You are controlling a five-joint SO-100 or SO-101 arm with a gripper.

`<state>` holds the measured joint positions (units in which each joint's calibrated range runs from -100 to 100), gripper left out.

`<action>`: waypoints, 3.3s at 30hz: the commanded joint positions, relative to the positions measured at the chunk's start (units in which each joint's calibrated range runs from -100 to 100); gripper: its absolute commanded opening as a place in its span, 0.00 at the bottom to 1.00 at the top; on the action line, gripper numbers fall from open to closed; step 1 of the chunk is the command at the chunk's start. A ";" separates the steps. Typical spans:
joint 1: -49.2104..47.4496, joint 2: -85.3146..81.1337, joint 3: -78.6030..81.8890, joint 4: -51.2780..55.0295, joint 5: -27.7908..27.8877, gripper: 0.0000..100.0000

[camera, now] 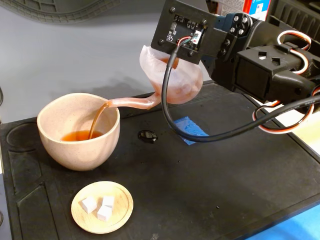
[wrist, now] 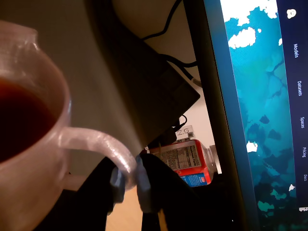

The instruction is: Pick up a kettle and pour liquid into a cup.

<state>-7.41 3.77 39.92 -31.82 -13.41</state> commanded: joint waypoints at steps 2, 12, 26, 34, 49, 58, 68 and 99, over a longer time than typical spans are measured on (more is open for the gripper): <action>0.29 -3.17 -3.99 0.04 -0.10 0.01; 2.96 -2.91 -2.90 0.13 -18.31 0.01; 7.67 -3.00 12.62 -10.68 -22.62 0.00; 8.28 -2.91 18.79 -14.23 -22.41 0.00; 8.59 8.35 18.43 -22.36 -19.94 0.00; 8.36 15.52 13.25 -23.39 -19.94 0.00; 8.13 20.21 10.26 -23.48 -19.94 0.00; 6.68 25.58 5.81 -24.09 -19.94 0.00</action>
<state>-0.23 29.62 47.42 -54.66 -33.58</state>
